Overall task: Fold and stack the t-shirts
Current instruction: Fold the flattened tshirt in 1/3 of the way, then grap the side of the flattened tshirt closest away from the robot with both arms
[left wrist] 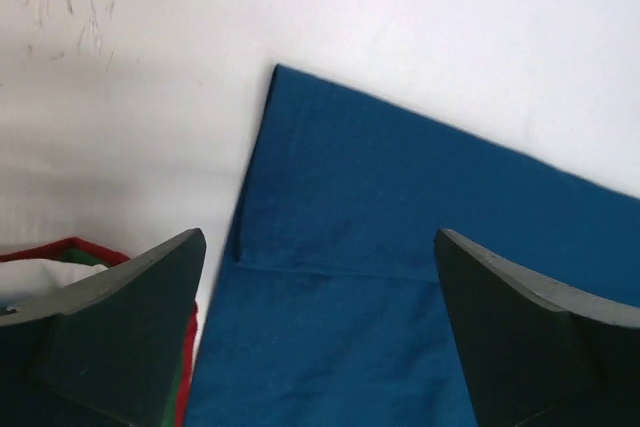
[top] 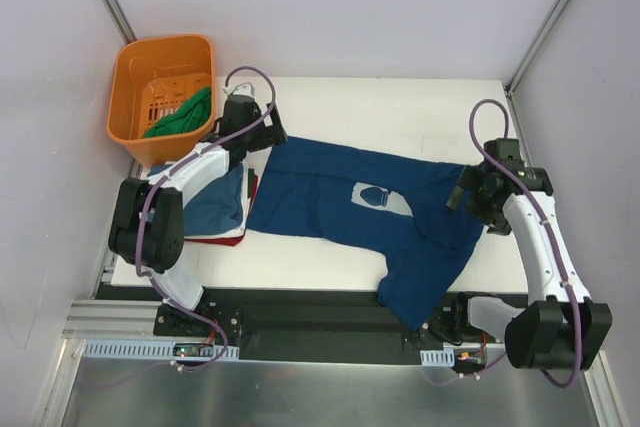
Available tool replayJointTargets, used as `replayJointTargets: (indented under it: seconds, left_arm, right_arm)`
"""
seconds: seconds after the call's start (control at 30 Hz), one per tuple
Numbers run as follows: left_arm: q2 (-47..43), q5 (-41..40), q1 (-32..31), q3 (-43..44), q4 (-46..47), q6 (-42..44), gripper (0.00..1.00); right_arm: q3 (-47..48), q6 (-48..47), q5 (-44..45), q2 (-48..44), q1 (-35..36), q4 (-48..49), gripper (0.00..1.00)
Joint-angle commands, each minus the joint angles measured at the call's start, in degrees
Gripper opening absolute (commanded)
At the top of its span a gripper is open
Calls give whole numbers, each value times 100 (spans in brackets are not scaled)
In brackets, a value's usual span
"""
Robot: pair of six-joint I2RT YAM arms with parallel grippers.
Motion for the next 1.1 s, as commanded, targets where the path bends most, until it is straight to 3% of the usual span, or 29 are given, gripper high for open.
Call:
replayJointTargets:
  seconds: [0.0, 0.2, 0.37, 0.53, 0.7, 0.97, 1.07]
  left_arm:
    - [-613, 363, 49, 40, 0, 18, 99]
    - [-201, 1189, -3, 250, -9, -104, 99]
    - [580, 1648, -65, 497, -9, -298, 99]
    - [1196, 1648, -82, 910, -96, -324, 99]
    - [1724, 1525, -82, 1226, -202, -360, 99]
    - [2366, 1236, -83, 1823, -588, -552, 99]
    - [2603, 1217, -74, 2078, -694, -780, 99]
  right_arm:
    - [574, -90, -107, -304, 8, -10, 96]
    - [1048, -503, -759, 695, 8, 509, 96]
    - [1874, -644, -600, 2374, -36, 702, 96]
    - [2384, -740, -828, 3814, -273, 1010, 96]
    - [3219, -758, -1778, 4966, -722, 1159, 96]
    - [4642, -890, -2366, 6252, -1073, 720, 96]
    - [5616, -758, -2350, 6743, -1170, 362, 96]
